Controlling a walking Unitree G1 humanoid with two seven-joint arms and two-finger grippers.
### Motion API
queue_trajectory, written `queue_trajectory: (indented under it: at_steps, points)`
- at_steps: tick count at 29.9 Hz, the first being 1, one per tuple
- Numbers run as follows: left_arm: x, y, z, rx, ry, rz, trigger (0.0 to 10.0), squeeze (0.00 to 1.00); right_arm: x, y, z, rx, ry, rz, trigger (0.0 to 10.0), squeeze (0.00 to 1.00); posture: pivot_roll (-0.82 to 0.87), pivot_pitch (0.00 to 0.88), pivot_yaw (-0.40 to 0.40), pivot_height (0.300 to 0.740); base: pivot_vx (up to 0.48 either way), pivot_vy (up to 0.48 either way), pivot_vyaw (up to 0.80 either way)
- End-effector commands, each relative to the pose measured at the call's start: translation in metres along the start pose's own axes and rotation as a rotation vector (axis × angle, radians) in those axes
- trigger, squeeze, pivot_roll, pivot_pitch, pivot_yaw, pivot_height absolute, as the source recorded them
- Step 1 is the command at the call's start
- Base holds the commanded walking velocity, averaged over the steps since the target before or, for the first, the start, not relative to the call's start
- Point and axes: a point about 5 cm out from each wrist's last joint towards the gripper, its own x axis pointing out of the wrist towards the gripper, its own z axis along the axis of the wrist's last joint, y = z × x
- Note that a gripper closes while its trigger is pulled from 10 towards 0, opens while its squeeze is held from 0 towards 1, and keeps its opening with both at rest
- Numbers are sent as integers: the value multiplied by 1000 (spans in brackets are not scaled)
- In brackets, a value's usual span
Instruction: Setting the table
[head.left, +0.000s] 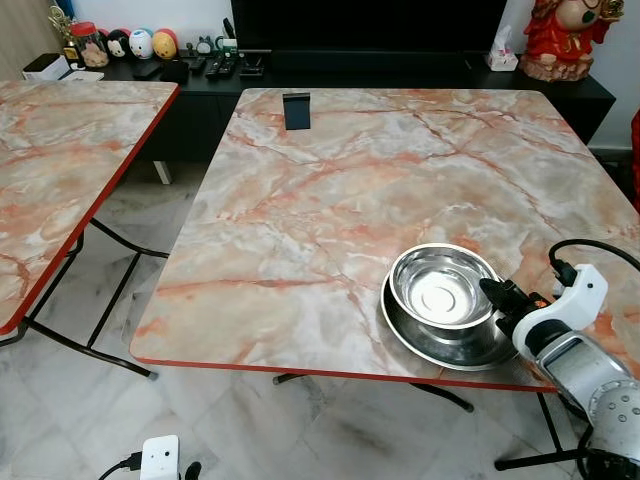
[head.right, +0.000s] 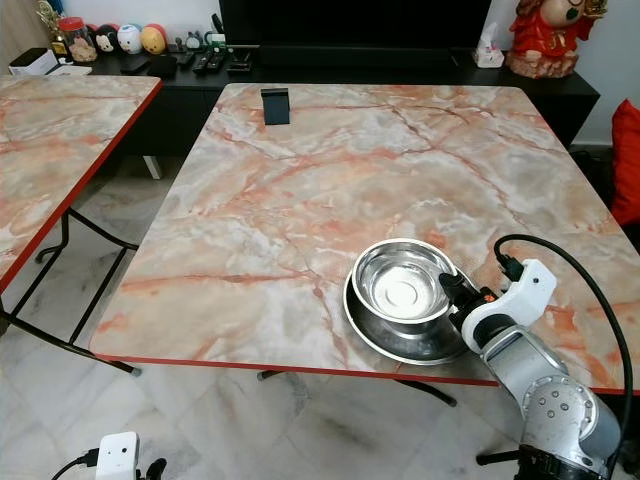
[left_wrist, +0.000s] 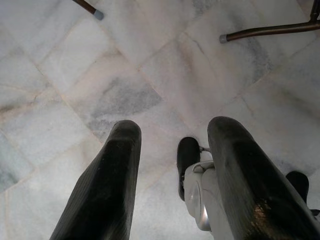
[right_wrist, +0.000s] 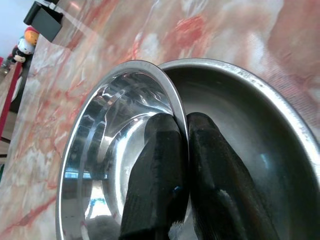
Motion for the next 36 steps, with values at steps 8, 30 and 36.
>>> queue_trajectory:
  at_steps: [8,30,36]
  points:
    - [0,2,-2,1,13,5,10000,0,-3,2,3,-17,15,-2,10000,0,-76,96,14,740,0,0,0]
    - [1,-3,3,-3,-14,-1,10000,0,-9,-4,13,-108,28,-51,10000,0,-78,89,12,740,0,0,0]
    - [1,-2,3,-4,-9,0,10000,0,-10,-6,22,-126,13,-68,10000,0,-80,87,12,740,0,0,0]
